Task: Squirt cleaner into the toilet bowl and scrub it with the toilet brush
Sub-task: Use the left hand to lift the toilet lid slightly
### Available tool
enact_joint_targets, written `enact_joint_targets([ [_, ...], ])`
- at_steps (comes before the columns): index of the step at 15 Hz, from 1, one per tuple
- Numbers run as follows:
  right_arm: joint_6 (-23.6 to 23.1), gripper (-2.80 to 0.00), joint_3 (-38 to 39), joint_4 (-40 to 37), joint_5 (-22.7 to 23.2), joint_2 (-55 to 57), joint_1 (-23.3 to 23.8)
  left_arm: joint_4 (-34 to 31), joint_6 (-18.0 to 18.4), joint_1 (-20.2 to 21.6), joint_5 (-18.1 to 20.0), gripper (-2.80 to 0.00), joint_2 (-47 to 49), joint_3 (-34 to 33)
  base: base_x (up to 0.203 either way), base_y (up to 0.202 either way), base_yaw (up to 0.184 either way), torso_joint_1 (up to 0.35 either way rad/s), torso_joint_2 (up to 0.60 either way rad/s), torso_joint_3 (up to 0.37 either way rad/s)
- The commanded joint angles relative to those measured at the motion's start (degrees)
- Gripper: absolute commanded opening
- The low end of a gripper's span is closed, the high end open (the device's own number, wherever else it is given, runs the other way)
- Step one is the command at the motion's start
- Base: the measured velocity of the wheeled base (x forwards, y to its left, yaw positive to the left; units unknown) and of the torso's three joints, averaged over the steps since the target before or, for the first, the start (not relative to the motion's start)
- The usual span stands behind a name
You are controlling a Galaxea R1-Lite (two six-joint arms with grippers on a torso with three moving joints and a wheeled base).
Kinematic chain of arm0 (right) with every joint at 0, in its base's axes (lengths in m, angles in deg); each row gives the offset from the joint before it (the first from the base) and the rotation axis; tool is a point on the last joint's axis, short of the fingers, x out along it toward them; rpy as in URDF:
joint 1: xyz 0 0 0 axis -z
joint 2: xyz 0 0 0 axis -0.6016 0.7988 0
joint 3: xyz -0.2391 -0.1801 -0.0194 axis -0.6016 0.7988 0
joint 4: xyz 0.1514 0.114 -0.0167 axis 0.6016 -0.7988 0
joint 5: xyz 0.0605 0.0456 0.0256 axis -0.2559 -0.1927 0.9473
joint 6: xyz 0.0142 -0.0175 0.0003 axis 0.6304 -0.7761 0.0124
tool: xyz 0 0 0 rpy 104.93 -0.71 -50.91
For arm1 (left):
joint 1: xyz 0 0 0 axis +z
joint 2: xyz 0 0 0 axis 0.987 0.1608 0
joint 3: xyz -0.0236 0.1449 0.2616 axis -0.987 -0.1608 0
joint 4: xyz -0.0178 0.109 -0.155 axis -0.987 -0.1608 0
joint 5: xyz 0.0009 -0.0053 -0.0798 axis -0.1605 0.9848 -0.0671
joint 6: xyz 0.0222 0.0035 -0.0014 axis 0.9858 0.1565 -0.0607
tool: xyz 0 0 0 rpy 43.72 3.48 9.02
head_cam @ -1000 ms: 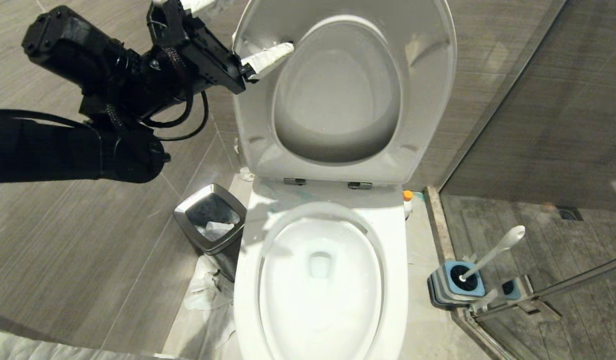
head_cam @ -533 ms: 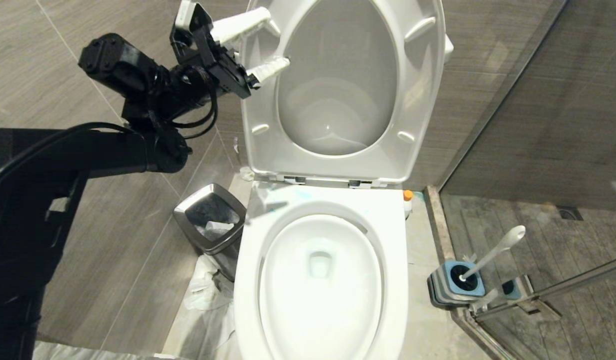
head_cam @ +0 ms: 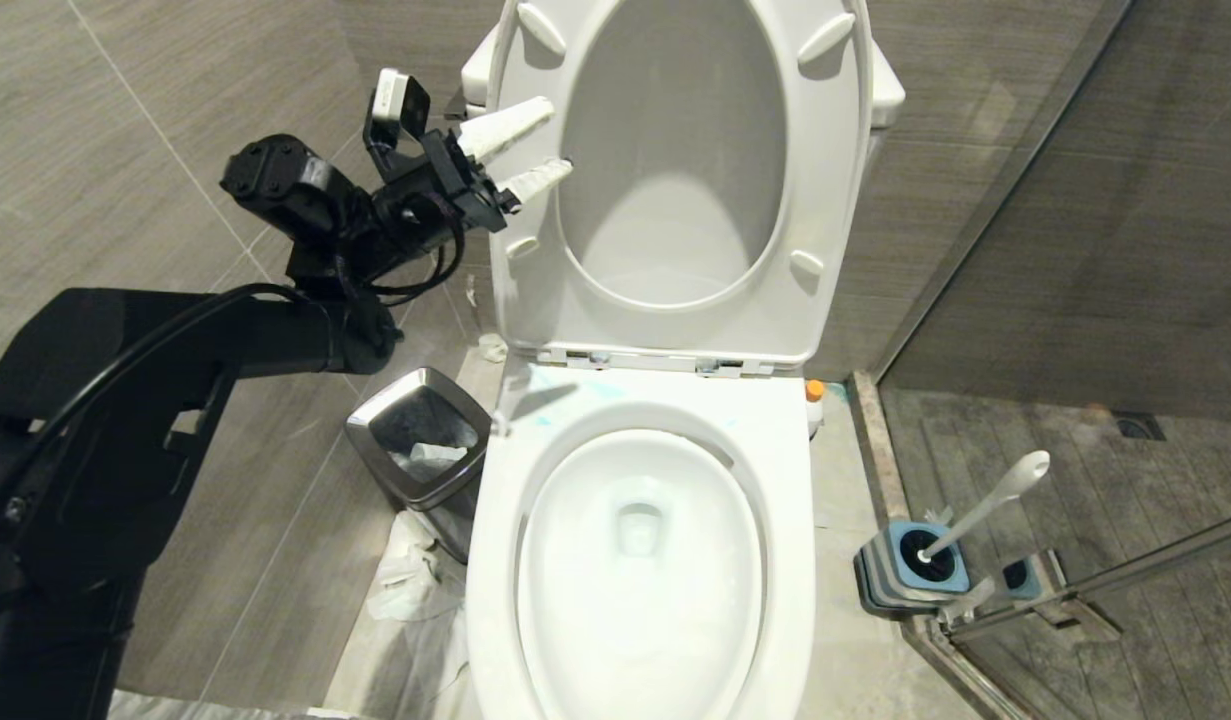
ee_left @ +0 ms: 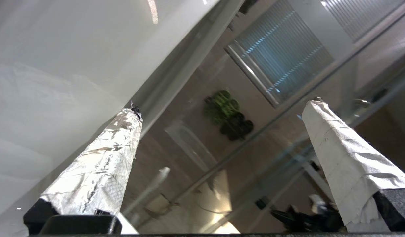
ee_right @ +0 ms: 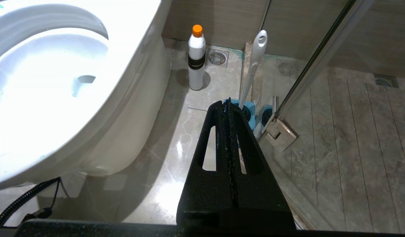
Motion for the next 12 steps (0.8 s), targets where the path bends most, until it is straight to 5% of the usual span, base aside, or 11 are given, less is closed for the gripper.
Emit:
enact_joint_targets([
  [1, -0.02, -2.8, 0.7, 0.02, 0.04, -0.04, 0.0, 0.39, 2.53, 0.12, -1.33, 0.0, 1.71, -0.12, 0.0, 0.0, 0.0, 0.0, 0.0, 0.0],
  [6, -0.03, -2.8, 0.7, 0.02, 0.04, -0.04, 0.0, 0.6, 12.9, -0.74, -10.38, 0.0, 5.14, -1.11, 0.0, 0.0, 0.0, 0.0, 0.0, 0.0],
  [12, -0.03, -2.8, 0.7, 0.02, 0.04, -0.04, 0.0, 0.62, 12.66, -0.83, -13.06, 0.0, -4.34, -13.18, 0.0, 0.0, 0.0, 0.0, 0.0, 0.0],
])
